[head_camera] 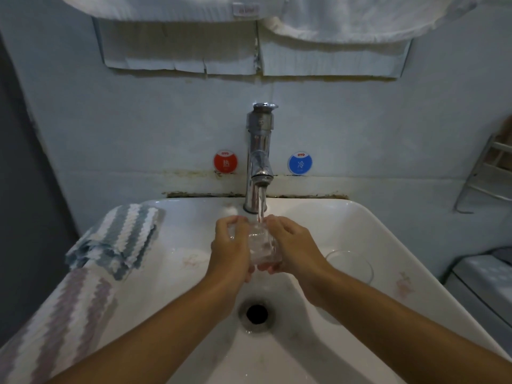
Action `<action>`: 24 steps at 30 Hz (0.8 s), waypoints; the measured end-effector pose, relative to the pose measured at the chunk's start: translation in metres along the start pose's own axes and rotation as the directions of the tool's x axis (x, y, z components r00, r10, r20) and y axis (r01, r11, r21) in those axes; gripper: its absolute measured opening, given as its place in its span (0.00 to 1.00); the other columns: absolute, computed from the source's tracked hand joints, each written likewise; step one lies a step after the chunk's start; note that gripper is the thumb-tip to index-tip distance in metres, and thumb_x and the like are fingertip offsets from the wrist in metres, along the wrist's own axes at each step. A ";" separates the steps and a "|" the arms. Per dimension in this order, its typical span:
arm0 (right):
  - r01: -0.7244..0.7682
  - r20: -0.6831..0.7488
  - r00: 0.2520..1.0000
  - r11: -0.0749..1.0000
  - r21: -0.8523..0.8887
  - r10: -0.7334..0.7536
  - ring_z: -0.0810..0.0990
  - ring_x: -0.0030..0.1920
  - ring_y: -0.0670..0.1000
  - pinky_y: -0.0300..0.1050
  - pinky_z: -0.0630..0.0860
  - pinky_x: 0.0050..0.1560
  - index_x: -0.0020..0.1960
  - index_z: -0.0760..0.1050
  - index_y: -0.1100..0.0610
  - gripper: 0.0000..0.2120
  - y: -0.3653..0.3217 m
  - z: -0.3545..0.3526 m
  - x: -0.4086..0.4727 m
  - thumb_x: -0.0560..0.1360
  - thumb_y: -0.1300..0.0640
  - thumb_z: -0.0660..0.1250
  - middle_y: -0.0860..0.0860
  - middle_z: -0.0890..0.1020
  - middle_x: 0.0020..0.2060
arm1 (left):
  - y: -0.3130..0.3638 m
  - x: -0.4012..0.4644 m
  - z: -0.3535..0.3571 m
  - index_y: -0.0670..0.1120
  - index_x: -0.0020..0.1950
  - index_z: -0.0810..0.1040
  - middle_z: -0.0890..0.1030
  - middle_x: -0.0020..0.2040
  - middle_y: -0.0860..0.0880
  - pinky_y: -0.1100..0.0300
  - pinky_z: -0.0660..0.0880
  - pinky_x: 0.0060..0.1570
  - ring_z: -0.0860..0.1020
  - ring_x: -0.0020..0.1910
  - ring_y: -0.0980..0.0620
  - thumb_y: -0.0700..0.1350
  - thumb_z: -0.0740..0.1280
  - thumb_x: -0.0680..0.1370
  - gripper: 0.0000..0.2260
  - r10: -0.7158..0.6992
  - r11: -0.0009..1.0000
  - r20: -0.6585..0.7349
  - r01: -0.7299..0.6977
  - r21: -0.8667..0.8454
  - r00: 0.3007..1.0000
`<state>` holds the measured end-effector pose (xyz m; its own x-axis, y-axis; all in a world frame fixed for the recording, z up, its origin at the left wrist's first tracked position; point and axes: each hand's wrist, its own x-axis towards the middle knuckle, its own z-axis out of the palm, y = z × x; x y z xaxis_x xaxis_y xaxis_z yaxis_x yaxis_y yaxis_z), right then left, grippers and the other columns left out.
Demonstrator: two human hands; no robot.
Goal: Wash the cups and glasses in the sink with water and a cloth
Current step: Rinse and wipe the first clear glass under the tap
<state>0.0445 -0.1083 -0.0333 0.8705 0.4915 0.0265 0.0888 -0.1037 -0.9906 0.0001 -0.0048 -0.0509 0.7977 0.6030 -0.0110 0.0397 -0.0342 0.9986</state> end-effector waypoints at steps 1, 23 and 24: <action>0.000 0.017 1.000 1.000 0.011 -0.001 0.83 0.45 0.52 0.38 0.80 0.37 0.59 0.73 0.48 0.11 -0.001 0.002 -0.001 0.80 0.44 0.62 0.50 0.81 0.50 | 0.000 0.000 -0.001 0.55 0.64 0.68 0.81 0.50 0.41 0.64 0.69 0.22 0.75 0.31 0.51 0.56 0.53 0.84 0.11 0.003 1.000 0.005 -0.003 0.006 1.000; -0.009 0.078 0.997 0.999 -0.052 0.014 0.80 0.49 0.49 0.40 0.75 0.42 0.63 0.68 0.48 0.20 -0.003 0.006 -0.008 0.75 0.41 0.67 0.47 0.78 0.53 | 0.008 -0.007 -0.003 0.50 0.60 0.69 0.78 0.44 0.44 0.60 0.69 0.26 0.73 0.31 0.50 0.60 0.49 0.83 0.17 -0.056 0.998 -0.003 0.056 0.007 0.998; 0.019 0.082 0.997 0.997 -0.071 -0.013 0.80 0.50 0.48 0.39 0.73 0.41 0.64 0.68 0.47 0.20 -0.002 0.008 -0.008 0.76 0.42 0.67 0.46 0.78 0.53 | 0.007 -0.006 -0.004 0.50 0.61 0.69 0.78 0.44 0.44 0.59 0.69 0.27 0.73 0.31 0.50 0.60 0.48 0.83 0.18 -0.090 0.996 -0.009 0.090 0.000 0.996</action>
<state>0.0335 -0.1056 -0.0327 0.8266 0.5621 0.0284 0.1393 -0.1555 -0.9780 -0.0069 -0.0058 -0.0435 0.7853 0.6109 -0.1007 0.1118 0.0200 0.9935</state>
